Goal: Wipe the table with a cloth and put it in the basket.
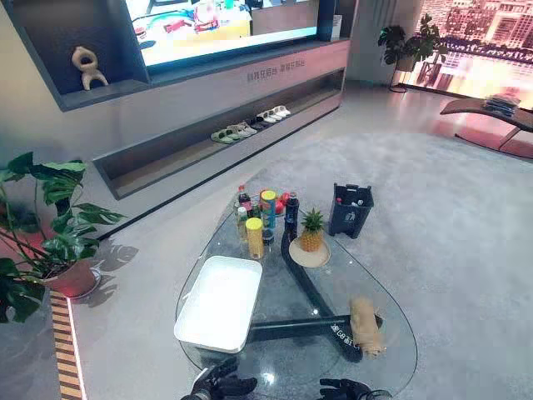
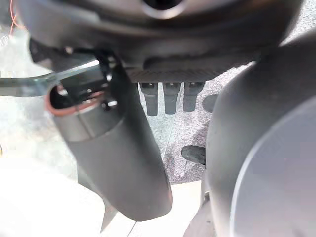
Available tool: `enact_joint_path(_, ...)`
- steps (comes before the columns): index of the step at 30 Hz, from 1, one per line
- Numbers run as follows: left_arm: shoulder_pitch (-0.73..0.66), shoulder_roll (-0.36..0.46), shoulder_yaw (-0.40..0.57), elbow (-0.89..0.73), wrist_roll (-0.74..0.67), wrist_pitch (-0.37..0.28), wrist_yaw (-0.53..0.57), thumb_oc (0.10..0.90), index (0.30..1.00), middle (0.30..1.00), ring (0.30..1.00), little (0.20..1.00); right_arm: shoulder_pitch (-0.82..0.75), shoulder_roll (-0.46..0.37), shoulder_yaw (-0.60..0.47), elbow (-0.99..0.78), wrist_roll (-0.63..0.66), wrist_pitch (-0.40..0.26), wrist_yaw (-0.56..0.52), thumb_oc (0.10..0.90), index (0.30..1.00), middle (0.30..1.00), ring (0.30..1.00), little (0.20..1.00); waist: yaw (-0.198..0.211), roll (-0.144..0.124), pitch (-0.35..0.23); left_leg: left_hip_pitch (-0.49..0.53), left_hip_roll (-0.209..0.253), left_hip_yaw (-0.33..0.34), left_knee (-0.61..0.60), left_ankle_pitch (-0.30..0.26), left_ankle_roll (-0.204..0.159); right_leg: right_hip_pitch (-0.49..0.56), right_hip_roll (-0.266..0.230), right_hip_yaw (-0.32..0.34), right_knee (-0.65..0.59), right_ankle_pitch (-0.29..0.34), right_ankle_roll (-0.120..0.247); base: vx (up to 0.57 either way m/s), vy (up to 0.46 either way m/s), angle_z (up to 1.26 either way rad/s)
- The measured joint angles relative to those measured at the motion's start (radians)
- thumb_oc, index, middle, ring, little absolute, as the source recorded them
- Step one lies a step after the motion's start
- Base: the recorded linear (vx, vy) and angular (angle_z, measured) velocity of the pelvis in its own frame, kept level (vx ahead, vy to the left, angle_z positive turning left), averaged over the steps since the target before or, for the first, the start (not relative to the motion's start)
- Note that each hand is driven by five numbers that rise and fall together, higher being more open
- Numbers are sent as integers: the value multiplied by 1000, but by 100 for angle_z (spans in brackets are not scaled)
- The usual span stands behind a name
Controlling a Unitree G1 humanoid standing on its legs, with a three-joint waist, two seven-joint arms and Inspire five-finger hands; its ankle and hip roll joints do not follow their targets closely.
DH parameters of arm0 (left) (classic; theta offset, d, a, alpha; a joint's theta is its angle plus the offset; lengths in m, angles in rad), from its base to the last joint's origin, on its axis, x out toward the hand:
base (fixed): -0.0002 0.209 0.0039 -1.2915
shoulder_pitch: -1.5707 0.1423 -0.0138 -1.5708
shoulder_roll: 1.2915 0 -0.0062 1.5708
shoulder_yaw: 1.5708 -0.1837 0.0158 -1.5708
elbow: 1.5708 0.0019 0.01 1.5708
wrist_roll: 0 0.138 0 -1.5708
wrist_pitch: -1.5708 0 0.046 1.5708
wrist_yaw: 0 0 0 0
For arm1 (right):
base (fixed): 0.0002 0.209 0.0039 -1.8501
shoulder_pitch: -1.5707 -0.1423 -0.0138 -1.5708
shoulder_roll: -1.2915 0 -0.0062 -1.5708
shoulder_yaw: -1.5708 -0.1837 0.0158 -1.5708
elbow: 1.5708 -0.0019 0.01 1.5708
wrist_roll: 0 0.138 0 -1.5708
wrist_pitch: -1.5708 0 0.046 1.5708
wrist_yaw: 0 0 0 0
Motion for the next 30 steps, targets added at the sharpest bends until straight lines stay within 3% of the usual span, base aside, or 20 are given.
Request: enact_joint_path(30, 0, 0, 0, 0, -2, 1, -6, 800, 900, 900, 900, 900, 1, 1, 1, 0, -16, -16, 0, 800, 900, 900, 900, 900, 0, -1, -1, -2, 0, 0, 0, 0, 0, -2, 0, 0, 0, 0, 0, -13, 8, -5)
